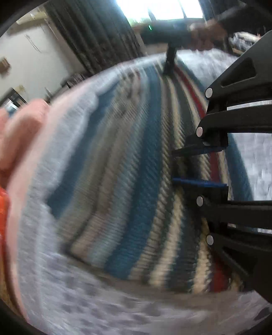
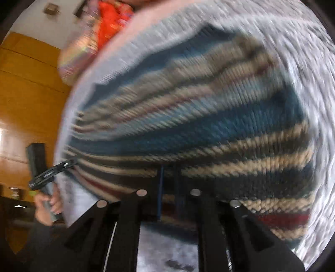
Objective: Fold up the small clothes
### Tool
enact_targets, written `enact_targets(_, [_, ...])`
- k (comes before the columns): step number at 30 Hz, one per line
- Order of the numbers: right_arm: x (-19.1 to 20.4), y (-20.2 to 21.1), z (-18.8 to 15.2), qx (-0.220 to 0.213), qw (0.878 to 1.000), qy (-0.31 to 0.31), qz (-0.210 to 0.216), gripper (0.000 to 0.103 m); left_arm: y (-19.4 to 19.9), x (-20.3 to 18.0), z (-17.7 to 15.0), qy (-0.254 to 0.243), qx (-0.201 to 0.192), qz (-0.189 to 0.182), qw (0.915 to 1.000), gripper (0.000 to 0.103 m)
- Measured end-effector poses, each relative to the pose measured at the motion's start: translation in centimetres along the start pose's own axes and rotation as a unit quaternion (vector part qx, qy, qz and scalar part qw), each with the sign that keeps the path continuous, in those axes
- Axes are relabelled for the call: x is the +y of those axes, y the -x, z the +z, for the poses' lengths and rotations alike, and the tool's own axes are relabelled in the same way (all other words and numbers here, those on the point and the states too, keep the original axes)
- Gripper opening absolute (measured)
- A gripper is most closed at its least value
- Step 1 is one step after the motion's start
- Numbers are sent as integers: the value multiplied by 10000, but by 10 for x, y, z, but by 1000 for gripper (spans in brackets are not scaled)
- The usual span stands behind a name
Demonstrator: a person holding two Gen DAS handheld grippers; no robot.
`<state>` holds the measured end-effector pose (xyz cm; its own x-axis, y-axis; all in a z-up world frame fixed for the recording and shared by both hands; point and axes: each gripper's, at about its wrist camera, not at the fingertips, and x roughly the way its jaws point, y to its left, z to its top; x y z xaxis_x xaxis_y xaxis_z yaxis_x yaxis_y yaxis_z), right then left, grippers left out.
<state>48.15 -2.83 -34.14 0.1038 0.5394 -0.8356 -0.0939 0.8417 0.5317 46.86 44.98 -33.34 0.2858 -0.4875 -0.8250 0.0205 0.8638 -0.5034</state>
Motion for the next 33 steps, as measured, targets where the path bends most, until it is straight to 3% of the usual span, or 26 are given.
enact_targets(2, [3, 0, 1, -68, 9999, -131, -58, 10, 4, 8, 1, 358, -94, -206, 9991, 17])
enact_targets(4, [10, 14, -1, -118, 9994, -321, 12, 24, 23, 5, 2, 454, -300, -265, 9982, 27])
enact_targets(7, [25, 44, -13, -317, 9992, -246, 74, 27, 49, -12, -10, 77, -422, -778, 9960, 32])
enact_targets(10, [-5, 60, -33, -408, 9976, -496, -264, 27, 44, -18, -25, -310, -199, -577, 9977, 33])
enact_targets(12, [-31, 60, -44, -427, 9944, -778, -572, 20, 22, -6, -34, -304, 54, -120, 9995, 32])
enact_targets(15, [-59, 51, -54, -390, 9921, -1018, -625, 1, 6, 12, -43, -207, 68, -24, 9998, 25])
enact_targets(22, [-60, 38, -48, -269, 9931, -1015, -519, 3, 18, 24, -48, 68, 105, -122, 9998, 16])
enact_targets(23, [-54, 49, -47, -303, 9942, -958, -387, 10, 24, 24, -48, 46, 89, -116, 9999, 20])
enact_targets(24, [-50, 59, -47, -410, 9948, -877, -306, 18, 38, 21, -48, -67, -62, -126, 9999, 33])
enact_targets(26, [-52, 71, -48, -539, 9942, -823, -425, 19, 59, 19, -50, -94, -219, -50, 9997, 42])
enact_targets(28, [-67, 63, -48, -338, 9930, -997, -545, 13, 55, 39, -50, 137, 49, 258, 9996, 42])
enact_targets(31, [-64, 65, -46, -320, 9929, -896, -708, 15, 61, 55, -49, 338, 189, 41, 9992, 37])
enact_targets(32, [-51, 75, -45, -466, 9923, -789, -839, 21, 72, 58, -47, 429, 123, -126, 9989, 42])
enact_targets(33, [-31, 85, -46, -638, 9915, -486, -1028, 34, 92, 64, -43, 515, -100, -370, 9979, 53])
